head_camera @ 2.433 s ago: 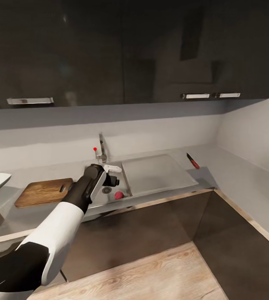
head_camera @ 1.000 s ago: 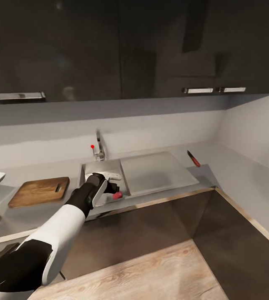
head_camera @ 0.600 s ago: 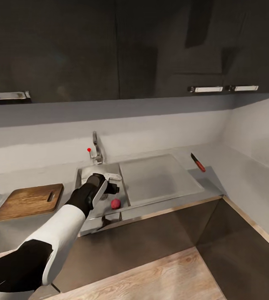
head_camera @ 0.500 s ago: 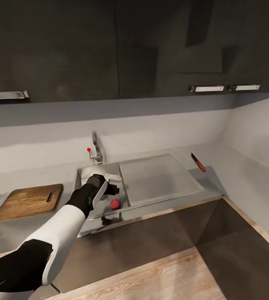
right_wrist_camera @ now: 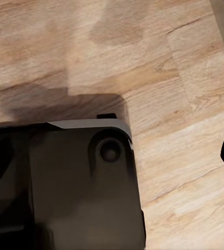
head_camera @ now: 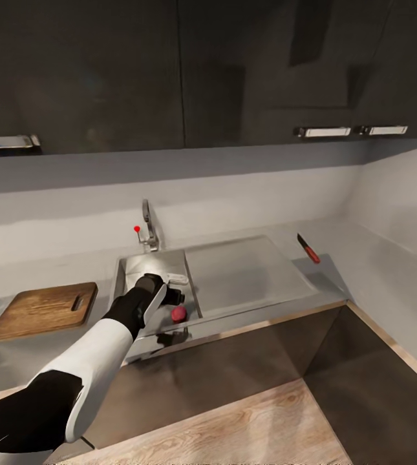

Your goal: In the kitchen, take the Vidalia onion out of the sink, dice it on the chopping board with the paring knife, put the diced onion into the bowl on the countertop, then place both the paring knife and the chopping board into the sink.

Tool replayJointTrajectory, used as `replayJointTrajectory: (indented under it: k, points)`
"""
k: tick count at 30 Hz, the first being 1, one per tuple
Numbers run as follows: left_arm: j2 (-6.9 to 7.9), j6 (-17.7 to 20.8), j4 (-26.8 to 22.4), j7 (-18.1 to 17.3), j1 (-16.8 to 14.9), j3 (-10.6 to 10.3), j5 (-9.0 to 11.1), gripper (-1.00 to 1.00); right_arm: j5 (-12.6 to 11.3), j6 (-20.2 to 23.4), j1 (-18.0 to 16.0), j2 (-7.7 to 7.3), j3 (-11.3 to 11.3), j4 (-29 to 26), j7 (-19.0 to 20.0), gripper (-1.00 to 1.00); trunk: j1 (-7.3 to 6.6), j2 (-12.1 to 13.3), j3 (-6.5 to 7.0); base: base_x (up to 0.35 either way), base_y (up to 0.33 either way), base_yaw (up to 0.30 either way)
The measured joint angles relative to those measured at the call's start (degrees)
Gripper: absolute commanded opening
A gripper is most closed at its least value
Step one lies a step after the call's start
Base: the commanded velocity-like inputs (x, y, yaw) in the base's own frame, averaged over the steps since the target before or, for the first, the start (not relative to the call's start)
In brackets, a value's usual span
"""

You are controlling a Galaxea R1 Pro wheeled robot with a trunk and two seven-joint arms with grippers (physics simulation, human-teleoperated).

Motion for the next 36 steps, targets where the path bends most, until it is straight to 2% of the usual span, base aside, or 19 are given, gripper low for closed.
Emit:
replayJointTrajectory:
  k: [18, 26, 36]
  points:
    - [-0.17, -0.4, 1.0, 0.0, 0.0, 0.0, 0.0, 1.00, 0.0, 0.0, 0.0, 0.05, 0.1, 0.0, 0.0, 1.00, 0.00, 0.0, -1.30, 0.000, 0.000, 0.000]
    - [-0.17, -0.4, 1.0, -0.1, 0.0, 0.0, 0.0, 1.00, 0.0, 0.0, 0.0, 0.05, 0.1, 0.0, 0.0, 1.00, -0.01, 0.0, -1.88, 0.132, 0.000, 0.000]
    - [-0.10, -0.5, 1.1, -0.1, 0.0, 0.0, 0.0, 1.00, 0.0, 0.0, 0.0, 0.13, 0.1, 0.0, 0.0, 1.00, 0.00, 0.0, -2.60, 0.013, 0.000, 0.000]
